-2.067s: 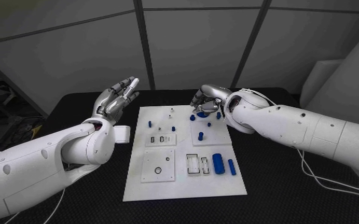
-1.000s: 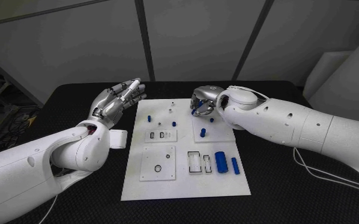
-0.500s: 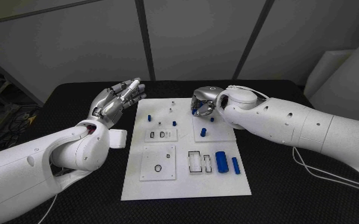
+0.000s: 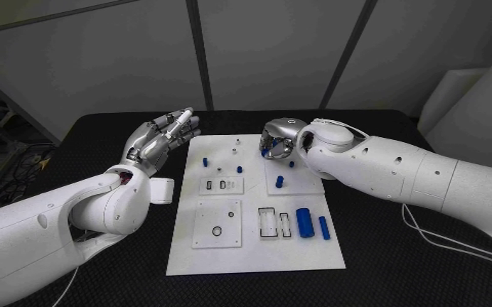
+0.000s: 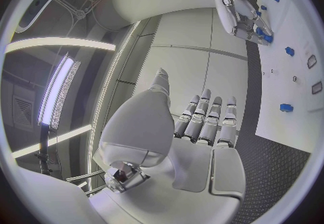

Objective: Assemble the parts on the task board

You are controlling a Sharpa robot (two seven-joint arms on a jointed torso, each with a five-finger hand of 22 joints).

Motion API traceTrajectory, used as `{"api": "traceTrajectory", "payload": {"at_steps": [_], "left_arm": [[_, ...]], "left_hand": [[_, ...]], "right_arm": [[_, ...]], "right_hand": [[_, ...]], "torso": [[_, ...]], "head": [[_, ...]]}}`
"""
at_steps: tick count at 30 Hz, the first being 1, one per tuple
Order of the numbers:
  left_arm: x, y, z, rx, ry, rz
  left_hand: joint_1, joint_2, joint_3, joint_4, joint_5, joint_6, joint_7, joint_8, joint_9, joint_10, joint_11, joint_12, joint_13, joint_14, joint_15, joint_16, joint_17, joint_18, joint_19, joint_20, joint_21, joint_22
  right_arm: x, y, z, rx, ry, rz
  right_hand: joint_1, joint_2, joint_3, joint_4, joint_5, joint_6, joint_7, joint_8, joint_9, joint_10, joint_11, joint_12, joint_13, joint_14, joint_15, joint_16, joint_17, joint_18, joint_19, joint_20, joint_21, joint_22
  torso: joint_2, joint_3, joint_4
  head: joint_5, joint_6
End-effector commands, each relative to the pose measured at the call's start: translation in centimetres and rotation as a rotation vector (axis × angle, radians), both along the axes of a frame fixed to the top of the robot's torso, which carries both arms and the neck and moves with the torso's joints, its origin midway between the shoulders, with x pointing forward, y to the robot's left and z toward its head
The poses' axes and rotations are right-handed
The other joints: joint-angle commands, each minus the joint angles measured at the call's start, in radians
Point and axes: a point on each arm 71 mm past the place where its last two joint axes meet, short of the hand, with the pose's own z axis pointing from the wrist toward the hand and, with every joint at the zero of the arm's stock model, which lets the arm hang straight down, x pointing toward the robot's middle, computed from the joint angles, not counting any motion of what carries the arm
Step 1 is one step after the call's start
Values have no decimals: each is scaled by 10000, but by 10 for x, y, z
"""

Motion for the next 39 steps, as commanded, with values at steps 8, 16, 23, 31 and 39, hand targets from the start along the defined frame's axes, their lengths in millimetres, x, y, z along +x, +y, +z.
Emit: {"api": "traceTrajectory", "payload": {"at_steps": [8, 16, 23, 31, 39], "left_arm": [[0, 2, 2, 26, -129, -75], [1, 0, 4, 13, -156, -111], [1, -2, 7, 2, -209, -144], [2, -3, 11, -3, -275, -169], [2, -3, 16, 0, -358, -177]], "left_hand": [[-15, 101, -17, -61, 48, -32, 685, 8, -10, 35, 26, 2, 2, 41, 37, 15, 3, -152, -79, 3, 6, -8], [-15, 101, -17, -61, 48, -32, 685, 8, -10, 35, 26, 2, 2, 41, 37, 15, 3, -152, -79, 3, 6, -8], [-10, 103, -22, -74, 49, -57, 685, -1, -15, 33, 27, -2, 0, 35, 38, 10, 2, -153, -61, 2, 16, -5], [-7, 103, -25, -81, 50, -62, 685, -3, -16, 31, 27, -5, 0, 44, 37, 9, 3, -153, -47, 2, 23, -2], [-7, 103, -25, -81, 50, -62, 685, -3, -16, 31, 27, -5, 0, 44, 37, 9, 3, -153, -47, 2, 23, -2]], "right_arm": [[3, 15, 15, 1258, -1555, 157], [13, 31, 17, 1420, -1811, 179], [19, 40, 17, 1402, -1816, 204], [24, 47, 17, 1327, -1788, 200], [27, 51, 16, 1178, -1599, 211]], "right_hand": [[83, -60, 67, -12, -64, 59, -10, 47, 33, 152, -75, 19, 7, 129, -52, 68, 34, -77, 223, -7, 54, 1164], [78, -88, 91, -11, -54, 55, -8, 34, 38, 143, -72, 9, 7, 126, -52, 78, 36, -77, 219, -10, 55, 1162], [53, -113, 119, 7, -46, 38, 1, 14, 41, 120, -62, -2, 4, 121, -48, 85, 31, -74, 209, -10, 51, 1150], [20, -137, 161, 27, -42, 11, 12, -11, 45, 79, -49, -11, -2, 115, -38, 98, 31, -73, 202, -5, 51, 1146], [-3, -147, 187, 42, -44, 3, 19, -19, 49, 51, -40, -14, -7, 109, -32, 99, 19, -70, 192, -1, 47, 1134]], "torso": [[45, -16, 41], [88, -25, 68], [133, -42, 112], [211, -77, 168], [268, -82, 158]], "head": [[37, 117], [-10, 104], [-16, 157], [-65, 202], [-26, 209]]}}
